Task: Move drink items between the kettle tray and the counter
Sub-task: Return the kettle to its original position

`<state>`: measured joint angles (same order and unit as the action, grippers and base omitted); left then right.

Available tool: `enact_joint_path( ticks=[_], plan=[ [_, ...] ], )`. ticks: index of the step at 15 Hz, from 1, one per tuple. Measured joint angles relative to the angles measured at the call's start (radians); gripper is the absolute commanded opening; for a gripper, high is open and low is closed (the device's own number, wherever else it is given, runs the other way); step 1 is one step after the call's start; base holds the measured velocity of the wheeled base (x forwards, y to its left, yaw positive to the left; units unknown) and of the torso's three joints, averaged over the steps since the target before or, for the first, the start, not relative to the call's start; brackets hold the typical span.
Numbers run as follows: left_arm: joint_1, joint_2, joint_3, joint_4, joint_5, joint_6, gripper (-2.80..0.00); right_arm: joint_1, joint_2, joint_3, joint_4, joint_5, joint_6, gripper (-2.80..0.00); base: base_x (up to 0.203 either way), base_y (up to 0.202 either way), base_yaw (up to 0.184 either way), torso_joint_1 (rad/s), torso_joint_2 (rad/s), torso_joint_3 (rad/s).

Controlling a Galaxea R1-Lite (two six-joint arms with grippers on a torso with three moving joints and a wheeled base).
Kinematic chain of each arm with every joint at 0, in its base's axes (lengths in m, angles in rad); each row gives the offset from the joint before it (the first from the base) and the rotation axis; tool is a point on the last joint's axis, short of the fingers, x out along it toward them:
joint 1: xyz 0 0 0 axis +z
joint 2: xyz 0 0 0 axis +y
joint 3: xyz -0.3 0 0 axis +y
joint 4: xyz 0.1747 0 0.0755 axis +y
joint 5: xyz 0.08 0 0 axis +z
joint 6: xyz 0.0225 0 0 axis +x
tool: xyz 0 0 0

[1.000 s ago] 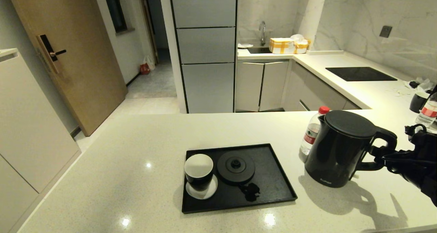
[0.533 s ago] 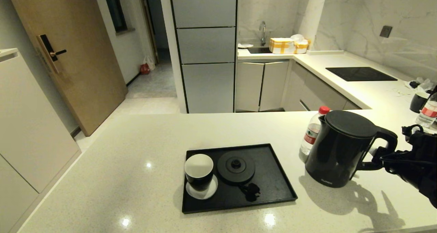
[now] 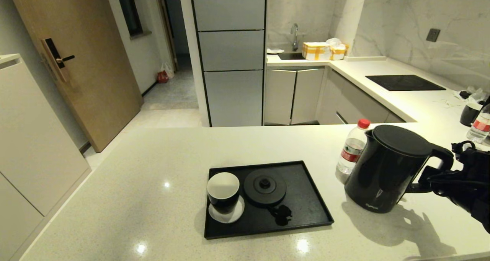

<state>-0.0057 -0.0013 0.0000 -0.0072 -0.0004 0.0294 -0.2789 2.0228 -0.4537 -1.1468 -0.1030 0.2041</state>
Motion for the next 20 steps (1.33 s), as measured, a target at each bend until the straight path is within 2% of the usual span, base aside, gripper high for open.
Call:
enact_joint_path(
  ticks=[6,10,12,14,18,20],
  plan=[
    [0.001,0.0,0.0,0.0,0.0,0.0,-2.8,0.0,-0.043,0.014,0.019,0.001,0.001,-2.8,0.0,0.0,0.0,0.0,0.0,0.0],
    [0.001,0.0,0.0,0.0,0.0,0.001,-2.8,0.029,-0.202,0.0,0.161,0.003,0.003,-2.8,0.0,0.0,0.0,0.0,0.0,0.0],
    [0.001,0.0,0.0,0.0,0.0,0.0,-2.8,0.094,-0.307,-0.041,0.305,0.004,0.009,-2.8,0.0,0.0,0.0,0.0,0.0,0.0],
    [0.001,0.0,0.0,0.0,0.0,0.0,-2.8,0.193,-0.373,-0.085,0.434,0.0,0.01,-2.8,0.0,0.0,0.0,0.0,0.0,0.0],
    [0.001,0.0,0.0,0.0,0.0,0.0,-2.8,0.417,-0.389,-0.205,0.534,-0.04,0.011,-2.8,0.0,0.0,0.0,0.0,0.0,0.0],
    [0.001,0.0,0.0,0.0,0.0,0.0,-2.8,0.494,-0.339,-0.277,0.559,-0.046,0.014,-2.8,0.0,0.0,0.0,0.0,0.0,0.0]
  ],
)
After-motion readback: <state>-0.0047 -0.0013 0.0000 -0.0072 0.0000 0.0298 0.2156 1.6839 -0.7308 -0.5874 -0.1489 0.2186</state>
